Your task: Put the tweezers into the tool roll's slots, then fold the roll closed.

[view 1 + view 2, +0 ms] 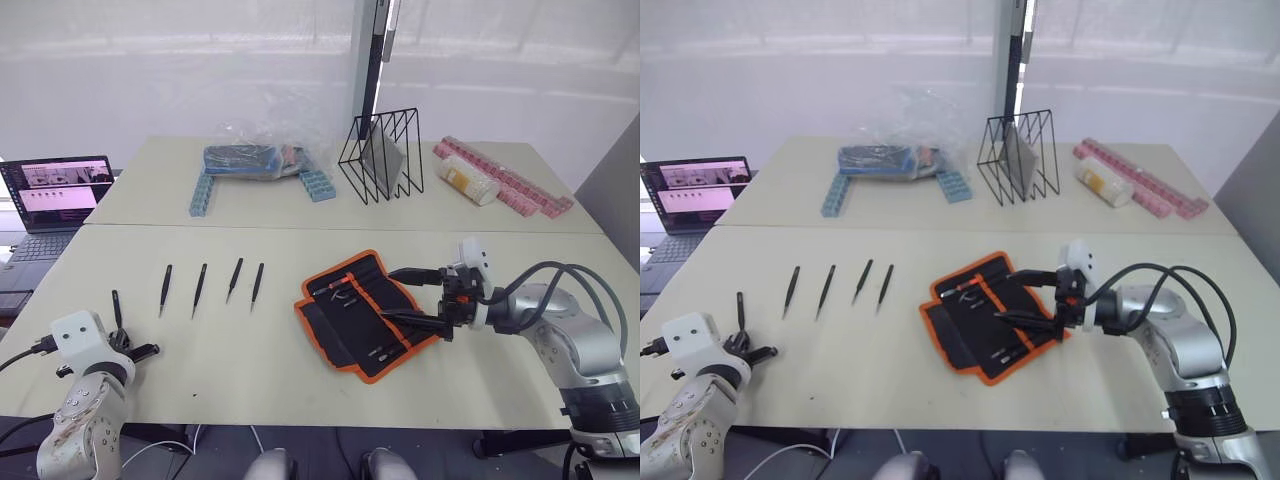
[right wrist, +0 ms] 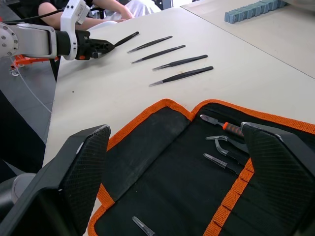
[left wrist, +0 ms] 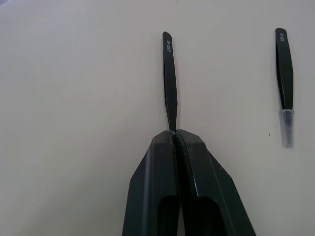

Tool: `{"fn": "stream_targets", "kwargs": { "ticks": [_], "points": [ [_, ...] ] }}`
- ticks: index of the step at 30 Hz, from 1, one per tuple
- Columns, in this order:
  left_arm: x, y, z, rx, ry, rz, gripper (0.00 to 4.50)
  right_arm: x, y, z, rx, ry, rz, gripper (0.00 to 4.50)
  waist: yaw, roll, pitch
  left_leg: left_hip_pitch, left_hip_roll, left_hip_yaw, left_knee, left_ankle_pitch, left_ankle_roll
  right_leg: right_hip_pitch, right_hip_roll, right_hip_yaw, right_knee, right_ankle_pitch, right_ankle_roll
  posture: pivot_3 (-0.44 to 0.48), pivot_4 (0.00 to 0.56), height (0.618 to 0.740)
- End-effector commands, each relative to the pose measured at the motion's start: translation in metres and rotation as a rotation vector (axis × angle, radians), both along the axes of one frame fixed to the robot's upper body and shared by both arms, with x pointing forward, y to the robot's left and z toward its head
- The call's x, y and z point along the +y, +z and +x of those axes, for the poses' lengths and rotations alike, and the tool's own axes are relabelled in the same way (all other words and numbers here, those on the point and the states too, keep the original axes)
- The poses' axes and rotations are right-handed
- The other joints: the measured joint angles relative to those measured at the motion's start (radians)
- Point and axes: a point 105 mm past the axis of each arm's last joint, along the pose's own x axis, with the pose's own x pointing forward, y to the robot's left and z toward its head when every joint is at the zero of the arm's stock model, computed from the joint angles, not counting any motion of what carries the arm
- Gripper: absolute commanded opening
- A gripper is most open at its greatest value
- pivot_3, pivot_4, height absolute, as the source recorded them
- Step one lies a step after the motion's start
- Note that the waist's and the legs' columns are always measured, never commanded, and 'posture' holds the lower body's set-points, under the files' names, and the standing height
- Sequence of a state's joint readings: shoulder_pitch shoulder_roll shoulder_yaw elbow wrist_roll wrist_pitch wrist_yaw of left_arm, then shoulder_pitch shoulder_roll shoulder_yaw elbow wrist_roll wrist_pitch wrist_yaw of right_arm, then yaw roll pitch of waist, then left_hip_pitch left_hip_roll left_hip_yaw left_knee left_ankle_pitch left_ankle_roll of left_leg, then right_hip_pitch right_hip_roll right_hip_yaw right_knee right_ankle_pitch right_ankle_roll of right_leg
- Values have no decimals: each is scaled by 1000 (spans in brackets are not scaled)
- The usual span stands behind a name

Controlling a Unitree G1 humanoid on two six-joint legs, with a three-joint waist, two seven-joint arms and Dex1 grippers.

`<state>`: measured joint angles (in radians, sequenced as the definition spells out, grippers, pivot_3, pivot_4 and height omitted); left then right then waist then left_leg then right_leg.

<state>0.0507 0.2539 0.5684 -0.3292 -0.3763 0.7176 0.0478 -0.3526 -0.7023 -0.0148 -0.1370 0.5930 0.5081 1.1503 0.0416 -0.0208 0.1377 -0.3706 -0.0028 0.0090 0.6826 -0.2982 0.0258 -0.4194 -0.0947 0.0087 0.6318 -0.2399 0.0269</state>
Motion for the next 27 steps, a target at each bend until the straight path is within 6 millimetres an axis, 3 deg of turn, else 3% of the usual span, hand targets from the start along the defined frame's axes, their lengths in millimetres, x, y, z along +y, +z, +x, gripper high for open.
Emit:
{"fn": "stream_targets", "kwargs": {
  "ticks": [1,5,8,13,14,20,25,27],
  "points": [
    [-8,-10,3,29,-45,-20,26,-2,11,-1,-60,-5,17,4500,0,0,0,0,0,0,0,0,0,0,0,0,0,0,0,0,150,724],
    [0,2,3,6,-41,48,26,-3,9,-1,-54,-26,21,4500,-1,0,0,0,0,0,0,0,0,0,0,0,0,0,0,0,150,724],
    [2,25,4,-41,-86,128,26,-12,2,0,-37,-91,24,4500,-2,-1,0,-1,0,0,0,0,0,-1,0,0,0,0,0,0,150,724],
    [-20,58,12,-93,-290,236,26,-32,-15,1,-18,-243,41,4500,-7,-3,0,-5,1,-1,0,0,0,-3,-1,1,-2,1,-1,0,150,724],
    [-26,63,15,-95,-341,255,0,-35,-18,0,-12,-268,48,3999,-7,-3,0,-5,1,-2,0,0,0,-3,-1,2,-2,1,-1,0,150,724],
    [-69,93,40,-124,-622,344,0,-43,-38,-10,2,-387,71,1984,-11,-3,0,-4,1,-2,0,1,-1,-3,1,1,-2,1,-1,0,150,724],
    [-102,108,56,-165,-762,349,0,-43,-43,-10,-23,-452,80,282,-26,-2,0,-4,0,-1,0,1,-1,-3,4,0,-1,1,-1,0,150,724],
    [-120,109,59,-175,-850,338,0,-41,-45,-12,-25,-468,82,35,-31,-3,0,-4,0,-1,0,1,-1,-3,5,-1,-1,1,-1,0,150,724]
  ]
}}
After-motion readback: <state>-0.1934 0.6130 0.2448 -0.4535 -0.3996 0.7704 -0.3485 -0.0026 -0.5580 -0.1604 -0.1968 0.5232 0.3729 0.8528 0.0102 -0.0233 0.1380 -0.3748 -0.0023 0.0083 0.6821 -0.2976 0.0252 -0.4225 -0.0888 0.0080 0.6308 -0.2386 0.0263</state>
